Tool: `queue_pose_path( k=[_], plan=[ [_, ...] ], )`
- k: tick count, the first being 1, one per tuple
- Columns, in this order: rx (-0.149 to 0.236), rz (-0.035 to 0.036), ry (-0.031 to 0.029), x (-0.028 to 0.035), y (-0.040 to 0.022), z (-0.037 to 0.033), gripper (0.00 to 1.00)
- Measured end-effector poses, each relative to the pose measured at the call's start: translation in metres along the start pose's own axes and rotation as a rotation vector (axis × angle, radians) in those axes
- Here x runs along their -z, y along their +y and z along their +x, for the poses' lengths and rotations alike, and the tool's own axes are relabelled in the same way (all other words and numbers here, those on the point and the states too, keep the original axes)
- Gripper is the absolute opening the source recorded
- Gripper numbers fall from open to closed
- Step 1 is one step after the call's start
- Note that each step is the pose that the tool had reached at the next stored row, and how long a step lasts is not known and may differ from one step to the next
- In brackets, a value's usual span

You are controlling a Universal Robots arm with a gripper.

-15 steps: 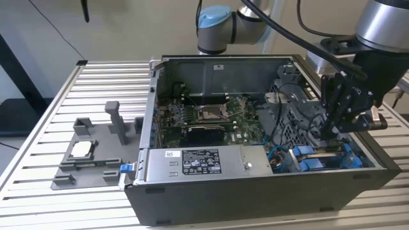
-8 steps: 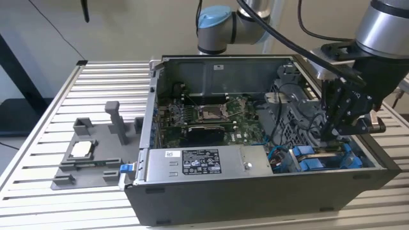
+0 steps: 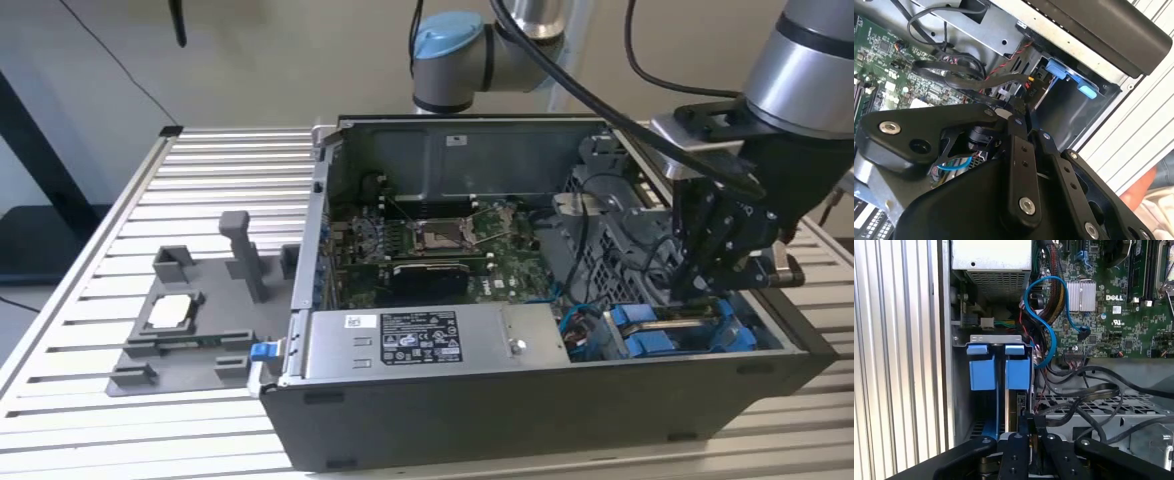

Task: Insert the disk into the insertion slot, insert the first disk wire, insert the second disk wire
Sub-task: 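Insert the second disk wire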

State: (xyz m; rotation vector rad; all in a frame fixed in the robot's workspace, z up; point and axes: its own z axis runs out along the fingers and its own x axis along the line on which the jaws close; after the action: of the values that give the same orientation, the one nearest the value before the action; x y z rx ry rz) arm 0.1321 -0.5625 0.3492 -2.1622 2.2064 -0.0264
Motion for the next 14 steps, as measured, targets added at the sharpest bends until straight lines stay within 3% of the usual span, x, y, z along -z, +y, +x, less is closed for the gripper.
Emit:
queue_pose_path(
  k=[12,14],
  plan=[
    [-0.001,0.0000,0.0001,-0.0032,-0.0006,0.0023,0.16],
    [-0.001,0.0004,-0.0030,-0.0045,-0.0006,0.0024,0.16]
  ],
)
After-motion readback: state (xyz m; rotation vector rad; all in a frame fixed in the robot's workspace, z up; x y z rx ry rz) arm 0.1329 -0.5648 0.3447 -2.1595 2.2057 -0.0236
